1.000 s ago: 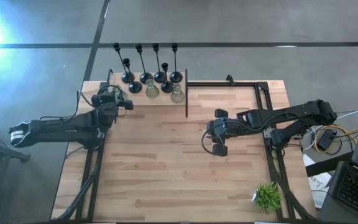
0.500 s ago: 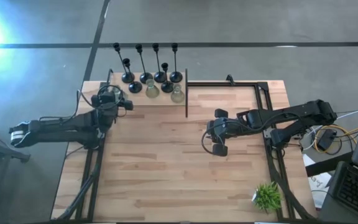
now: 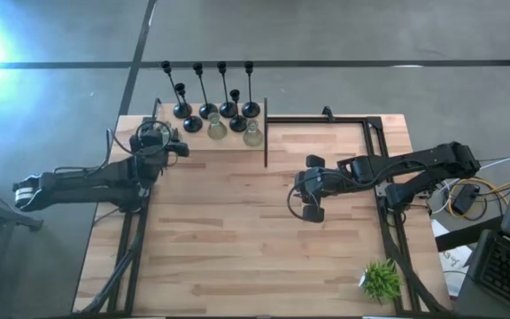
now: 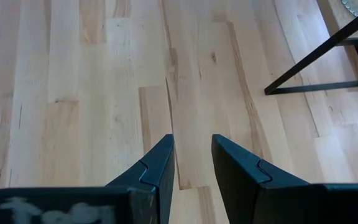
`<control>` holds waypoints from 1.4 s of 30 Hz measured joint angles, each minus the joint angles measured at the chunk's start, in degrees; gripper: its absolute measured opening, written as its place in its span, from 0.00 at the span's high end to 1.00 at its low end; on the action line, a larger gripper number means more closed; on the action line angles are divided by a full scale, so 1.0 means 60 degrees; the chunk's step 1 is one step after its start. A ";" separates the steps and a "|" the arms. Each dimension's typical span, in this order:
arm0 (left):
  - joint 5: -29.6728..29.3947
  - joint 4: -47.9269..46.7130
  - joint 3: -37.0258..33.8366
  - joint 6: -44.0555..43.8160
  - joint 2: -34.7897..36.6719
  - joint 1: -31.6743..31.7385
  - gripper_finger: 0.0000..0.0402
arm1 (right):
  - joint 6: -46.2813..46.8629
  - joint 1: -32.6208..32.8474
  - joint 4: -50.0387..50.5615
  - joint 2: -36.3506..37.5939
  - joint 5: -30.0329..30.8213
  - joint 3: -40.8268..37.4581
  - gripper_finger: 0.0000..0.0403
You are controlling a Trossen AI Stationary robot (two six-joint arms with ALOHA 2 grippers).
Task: Pick & Place candle stick holders
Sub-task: Return to Home Position
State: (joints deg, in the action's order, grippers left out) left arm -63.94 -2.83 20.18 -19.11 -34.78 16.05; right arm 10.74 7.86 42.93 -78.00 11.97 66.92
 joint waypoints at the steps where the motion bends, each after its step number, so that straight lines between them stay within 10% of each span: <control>1: 0.0000 0.0003 0.0000 0.0006 0.0037 0.0000 0.31 | 0.0009 0.0000 0.0001 0.0000 0.0000 0.0000 0.75; 20: 0.1022 0.0185 0.1172 0.1725 0.0652 -0.0023 0.20 | 0.0146 0.0000 0.0015 0.0000 -0.0022 0.0004 0.75; 35: 0.8477 -0.1584 0.3992 0.1741 0.0967 -0.1625 0.21 | 0.0420 0.0022 -0.0025 0.0352 0.0004 -0.0063 0.76; 42: 0.7758 -0.0130 0.2979 0.2449 0.0137 -0.4753 0.22 | 0.0657 0.0352 -0.1161 0.0748 0.0000 -0.0623 0.80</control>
State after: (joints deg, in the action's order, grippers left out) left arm -17.40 -3.61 38.06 -4.42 -33.96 -12.46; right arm 14.69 9.97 35.97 -73.51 11.97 63.18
